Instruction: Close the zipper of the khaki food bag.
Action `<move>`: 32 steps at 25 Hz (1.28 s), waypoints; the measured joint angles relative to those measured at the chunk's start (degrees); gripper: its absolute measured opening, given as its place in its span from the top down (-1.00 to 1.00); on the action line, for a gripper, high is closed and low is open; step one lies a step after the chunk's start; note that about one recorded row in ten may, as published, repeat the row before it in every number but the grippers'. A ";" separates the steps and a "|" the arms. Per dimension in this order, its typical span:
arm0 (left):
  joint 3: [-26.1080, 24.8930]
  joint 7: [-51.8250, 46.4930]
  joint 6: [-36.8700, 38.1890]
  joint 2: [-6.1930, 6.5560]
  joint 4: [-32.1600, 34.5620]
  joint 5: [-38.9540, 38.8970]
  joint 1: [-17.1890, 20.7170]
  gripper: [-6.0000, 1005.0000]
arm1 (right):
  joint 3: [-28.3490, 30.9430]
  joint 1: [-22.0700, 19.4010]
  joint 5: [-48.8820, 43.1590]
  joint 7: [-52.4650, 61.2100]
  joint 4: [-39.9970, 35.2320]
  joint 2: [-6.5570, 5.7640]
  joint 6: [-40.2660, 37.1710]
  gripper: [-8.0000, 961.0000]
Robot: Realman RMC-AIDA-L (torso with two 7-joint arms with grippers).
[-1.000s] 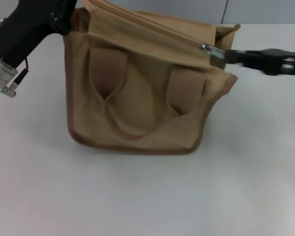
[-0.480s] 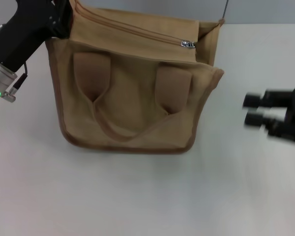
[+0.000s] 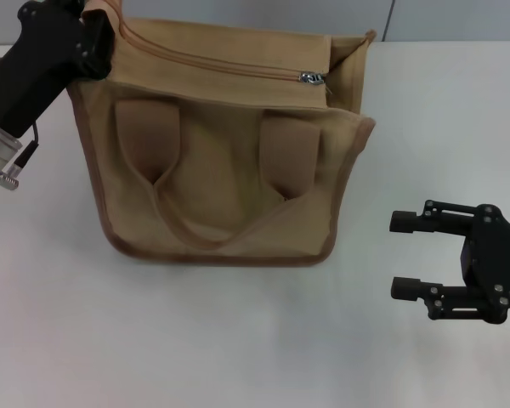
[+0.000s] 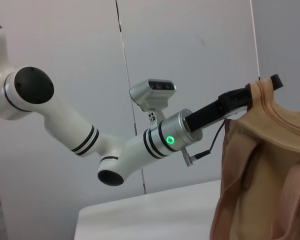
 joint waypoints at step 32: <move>8.40 -26.91 21.08 8.42 20.15 20.77 13.89 -0.66 | -0.65 5.34 -2.52 -0.61 2.54 1.85 5.59 -0.55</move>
